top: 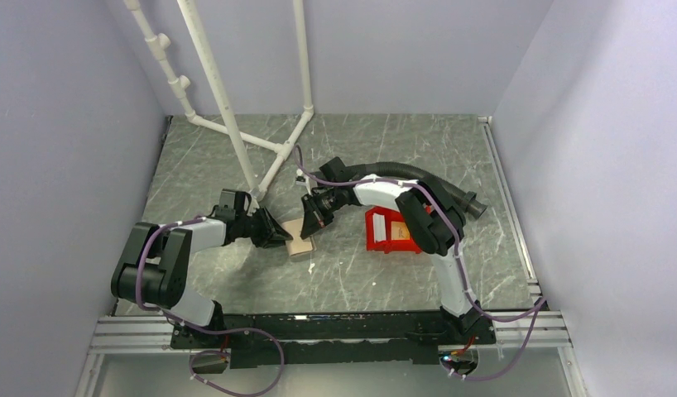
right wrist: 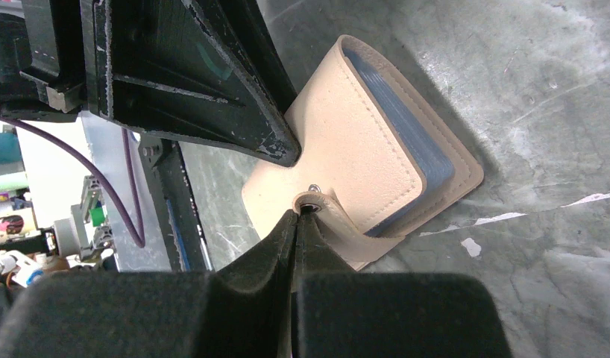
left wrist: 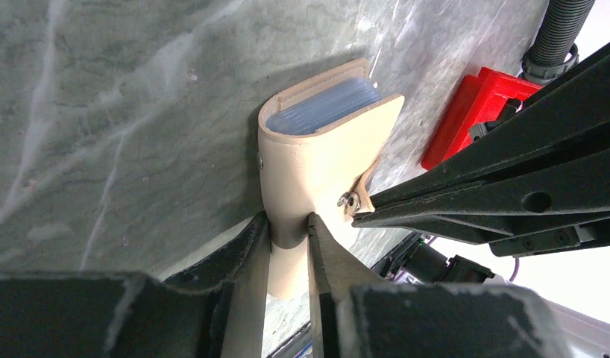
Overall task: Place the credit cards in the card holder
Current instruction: Close the card holder at the center of the board.
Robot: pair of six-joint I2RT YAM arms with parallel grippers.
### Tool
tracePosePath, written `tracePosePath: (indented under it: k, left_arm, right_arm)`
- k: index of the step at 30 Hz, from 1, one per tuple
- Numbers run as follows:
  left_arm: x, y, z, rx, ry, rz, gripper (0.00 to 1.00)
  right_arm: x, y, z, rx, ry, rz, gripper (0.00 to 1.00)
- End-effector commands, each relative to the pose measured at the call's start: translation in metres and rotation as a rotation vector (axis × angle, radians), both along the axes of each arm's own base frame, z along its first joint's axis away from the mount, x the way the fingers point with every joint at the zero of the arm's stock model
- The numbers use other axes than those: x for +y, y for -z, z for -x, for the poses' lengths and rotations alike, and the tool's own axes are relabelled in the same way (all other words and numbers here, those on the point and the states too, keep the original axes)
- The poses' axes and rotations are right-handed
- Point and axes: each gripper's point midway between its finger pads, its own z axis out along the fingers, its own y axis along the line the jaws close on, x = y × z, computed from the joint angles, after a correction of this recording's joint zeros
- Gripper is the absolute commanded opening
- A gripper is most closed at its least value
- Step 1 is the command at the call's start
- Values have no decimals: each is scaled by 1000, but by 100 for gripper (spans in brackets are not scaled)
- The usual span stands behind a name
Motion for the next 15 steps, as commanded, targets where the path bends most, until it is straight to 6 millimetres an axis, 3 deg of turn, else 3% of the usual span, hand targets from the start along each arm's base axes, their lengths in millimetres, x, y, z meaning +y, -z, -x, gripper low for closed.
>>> tracePosePath:
  k: [1,8,15]
  left_arm:
    - [-17,-20,-8,-80,37,49,18]
    - [-21,-22,-9,-95,54,60,15]
    - [-23,-24,-9,-104,73,61,14]
  right_arm:
    - [14,-5,0,-36,-54,-49,0]
    - [18,-2,3,-37,-87,-25,0]
    - [16,15,6,-16,-105,51,0]
